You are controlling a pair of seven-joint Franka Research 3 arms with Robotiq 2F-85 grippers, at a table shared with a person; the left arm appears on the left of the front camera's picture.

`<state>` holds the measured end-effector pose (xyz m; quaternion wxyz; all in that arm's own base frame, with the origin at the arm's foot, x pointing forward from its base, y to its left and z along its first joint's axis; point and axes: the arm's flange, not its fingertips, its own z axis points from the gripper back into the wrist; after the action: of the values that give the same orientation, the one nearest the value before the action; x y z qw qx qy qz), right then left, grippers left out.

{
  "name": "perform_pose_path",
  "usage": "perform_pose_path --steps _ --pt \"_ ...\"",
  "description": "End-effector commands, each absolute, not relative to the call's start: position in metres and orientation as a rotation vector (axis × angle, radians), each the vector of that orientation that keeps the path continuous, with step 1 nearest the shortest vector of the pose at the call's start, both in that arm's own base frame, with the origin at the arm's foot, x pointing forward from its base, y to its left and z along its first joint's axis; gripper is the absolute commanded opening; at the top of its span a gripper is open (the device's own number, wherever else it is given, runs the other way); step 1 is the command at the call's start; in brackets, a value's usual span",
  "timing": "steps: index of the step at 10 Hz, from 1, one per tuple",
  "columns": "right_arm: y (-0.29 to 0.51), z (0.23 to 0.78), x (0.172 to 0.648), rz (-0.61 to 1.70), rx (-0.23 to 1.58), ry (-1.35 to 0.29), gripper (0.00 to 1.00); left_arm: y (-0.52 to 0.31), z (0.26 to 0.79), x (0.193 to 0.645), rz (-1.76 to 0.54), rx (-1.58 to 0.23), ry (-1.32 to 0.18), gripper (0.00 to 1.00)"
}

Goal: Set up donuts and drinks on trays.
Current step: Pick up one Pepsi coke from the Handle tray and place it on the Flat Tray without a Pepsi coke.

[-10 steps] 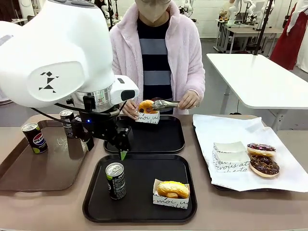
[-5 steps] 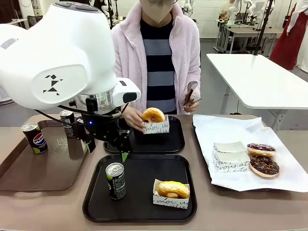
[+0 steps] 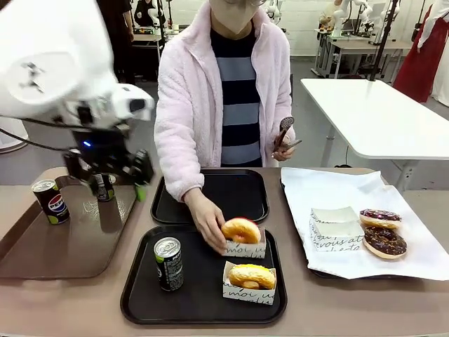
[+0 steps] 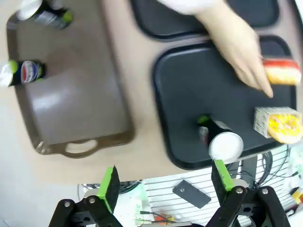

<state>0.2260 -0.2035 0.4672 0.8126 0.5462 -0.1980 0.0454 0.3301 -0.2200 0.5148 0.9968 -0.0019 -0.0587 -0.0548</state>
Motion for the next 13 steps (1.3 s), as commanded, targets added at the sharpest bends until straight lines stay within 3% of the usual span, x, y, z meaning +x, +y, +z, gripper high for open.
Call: perform_pose_path --steps 1,4,12,13 --pt "-0.205 0.469 0.228 0.109 1.189 -0.449 1.0 -0.183 0.524 0.346 -0.048 0.003 -0.104 1.0" --pt "-0.205 0.469 0.228 0.109 1.189 -0.449 1.0 -0.129 0.531 0.371 0.091 0.058 -0.118 1.0" --pt "-0.205 0.469 0.228 0.109 1.189 -0.449 1.0 -0.129 0.527 0.368 0.048 0.029 -0.121 1.0" --pt "-0.205 0.469 0.228 0.109 1.189 -0.449 1.0 -0.111 0.527 0.387 0.019 0.03 -0.064 1.0"
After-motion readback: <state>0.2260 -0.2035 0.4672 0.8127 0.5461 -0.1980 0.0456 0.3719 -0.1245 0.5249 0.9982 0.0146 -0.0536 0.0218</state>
